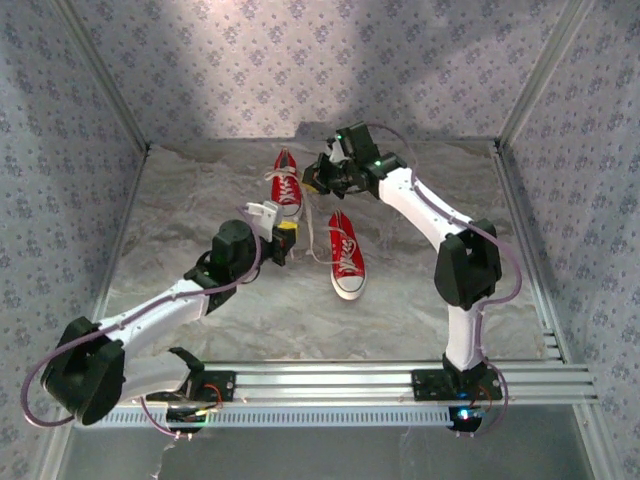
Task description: Tie the shoes
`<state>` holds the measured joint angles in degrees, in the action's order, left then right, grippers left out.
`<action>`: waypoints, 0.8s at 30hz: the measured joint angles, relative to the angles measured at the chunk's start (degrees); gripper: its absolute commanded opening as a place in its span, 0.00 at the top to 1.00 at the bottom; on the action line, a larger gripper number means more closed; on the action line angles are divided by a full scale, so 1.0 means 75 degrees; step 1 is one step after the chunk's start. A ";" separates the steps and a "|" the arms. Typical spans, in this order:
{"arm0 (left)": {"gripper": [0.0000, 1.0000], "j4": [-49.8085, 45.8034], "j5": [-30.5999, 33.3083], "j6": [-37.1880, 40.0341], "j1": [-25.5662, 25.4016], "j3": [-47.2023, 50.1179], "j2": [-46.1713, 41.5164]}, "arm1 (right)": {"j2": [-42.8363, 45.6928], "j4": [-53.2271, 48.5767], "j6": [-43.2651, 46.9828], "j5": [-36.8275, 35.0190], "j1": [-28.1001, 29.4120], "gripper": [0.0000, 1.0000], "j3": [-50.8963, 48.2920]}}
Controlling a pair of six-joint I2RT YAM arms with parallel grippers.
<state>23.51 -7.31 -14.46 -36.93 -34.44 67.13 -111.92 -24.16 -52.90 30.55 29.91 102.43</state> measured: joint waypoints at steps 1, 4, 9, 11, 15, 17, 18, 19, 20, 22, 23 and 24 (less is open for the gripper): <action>1.00 0.0198 -0.0015 0.0067 -0.0085 0.0000 0.0085 | 0.0000 0.0102 -0.0099 0.0050 -0.0058 1.00 0.0000; 1.00 0.0737 -0.0067 0.0262 -0.0388 -0.0020 0.0431 | 0.0000 0.0373 -0.0385 0.0154 -0.0213 1.00 -0.0050; 1.00 0.1244 -0.0131 0.0554 -0.0819 -0.0289 0.1279 | 0.0000 0.0530 -0.0761 0.0350 -0.0373 1.00 -0.0122; 1.00 0.1390 -0.0160 0.0662 -0.0909 -0.0493 0.1629 | 0.0000 0.0562 -0.0836 0.0431 -0.0385 1.00 -0.0125; 1.00 0.1588 -0.0169 0.0848 -0.1029 -0.0898 0.2101 | 0.0000 0.0580 -0.0918 0.0525 -0.0382 1.00 -0.0140; 1.00 0.1664 -0.0169 0.0968 -0.1096 -0.1102 0.2294 | 0.0000 0.0580 -0.0973 0.0574 -0.0370 1.00 -0.0160; 1.00 0.1690 -0.0160 0.1026 -0.1113 -0.1183 0.2378 | 0.0000 0.0583 -0.0976 0.0595 -0.0367 1.00 -0.0175; 1.00 0.1699 -0.0111 0.1102 -0.1142 -0.1268 0.2471 | 0.0000 0.0586 -0.0979 0.0606 -0.0361 1.00 -0.0184; 1.00 0.1696 -0.0061 0.1192 -0.1151 -0.1343 0.2562 | 0.0000 0.0583 -0.0985 0.0621 -0.0361 1.00 -0.0184; 1.00 0.1679 0.0105 0.1373 -0.1186 -0.1483 0.2736 | 0.0000 0.0586 -0.1005 0.0638 -0.0353 1.00 -0.0184; 1.00 0.1661 0.0216 0.1480 -0.1195 -0.1577 0.2853 | 0.0000 0.0586 -0.1005 0.0647 -0.0353 1.00 -0.0184; 1.00 0.1641 0.0323 0.1571 -0.1207 -0.1649 0.2949 | 0.0000 0.0586 -0.1005 0.0647 -0.0353 1.00 -0.0184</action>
<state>35.81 -4.89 -2.68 -45.98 -46.81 89.25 -111.92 -19.77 -60.45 35.40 27.27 101.06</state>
